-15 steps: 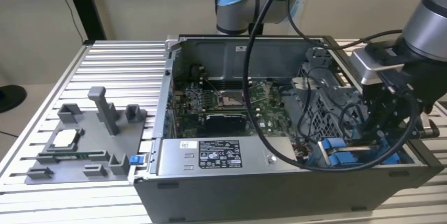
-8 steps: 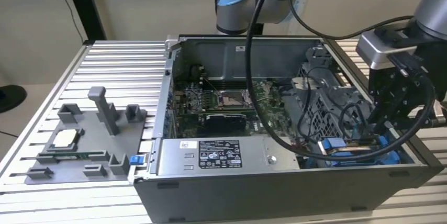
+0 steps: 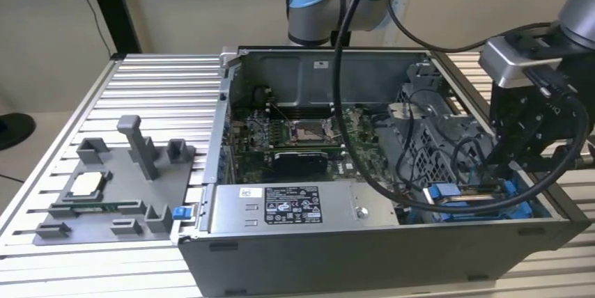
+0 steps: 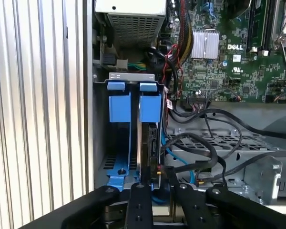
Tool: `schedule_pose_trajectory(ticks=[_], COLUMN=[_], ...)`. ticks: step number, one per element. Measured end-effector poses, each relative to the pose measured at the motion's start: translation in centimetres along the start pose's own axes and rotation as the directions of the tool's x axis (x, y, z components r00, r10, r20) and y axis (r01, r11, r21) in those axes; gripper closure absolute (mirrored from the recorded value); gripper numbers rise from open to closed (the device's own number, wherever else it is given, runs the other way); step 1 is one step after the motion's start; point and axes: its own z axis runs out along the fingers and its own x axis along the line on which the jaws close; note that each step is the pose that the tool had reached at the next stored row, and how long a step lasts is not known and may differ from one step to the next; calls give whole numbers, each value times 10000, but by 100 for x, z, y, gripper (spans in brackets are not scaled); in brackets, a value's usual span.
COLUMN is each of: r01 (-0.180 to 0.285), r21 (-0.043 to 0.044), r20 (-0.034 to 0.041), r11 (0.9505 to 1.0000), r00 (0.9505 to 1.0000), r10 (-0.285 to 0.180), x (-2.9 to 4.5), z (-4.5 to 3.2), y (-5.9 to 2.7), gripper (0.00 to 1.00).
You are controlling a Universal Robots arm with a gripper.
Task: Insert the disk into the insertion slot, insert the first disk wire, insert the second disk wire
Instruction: 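Insert the first disk wire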
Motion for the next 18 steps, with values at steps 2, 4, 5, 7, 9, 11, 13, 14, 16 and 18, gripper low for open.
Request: schedule_pose_trajectory(ticks=[2,4,5,7,9,11,13,14,16,18], r01=[-20,-38,-42,-44,-42,-42,-46,-48,-55,-60], r21=[-370,-704,-773,-784,-790,-806,-861,-904,-1018,-1126], r20=[-2,-4,-5,-4,-5,-4,-4,-5,-6,-5], r11=[9993,9975,9970,9969,9969,9967,9963,9959,9948,9936], r00=[10000,10000,10000,10000,10000,10000,10000,10000,10000,10000], r10=[20,38,42,43,42,42,46,48,55,60], x=[0,0,0,0,0,1,0,0,0,0], z=[1,2,2,2,2,4,6,7,7,8], y=[-27,-51,-56,-55,-59,-92,-144,-173,-242,-312], gripper=[100,100,100,100,100,100,100,100,100,100])
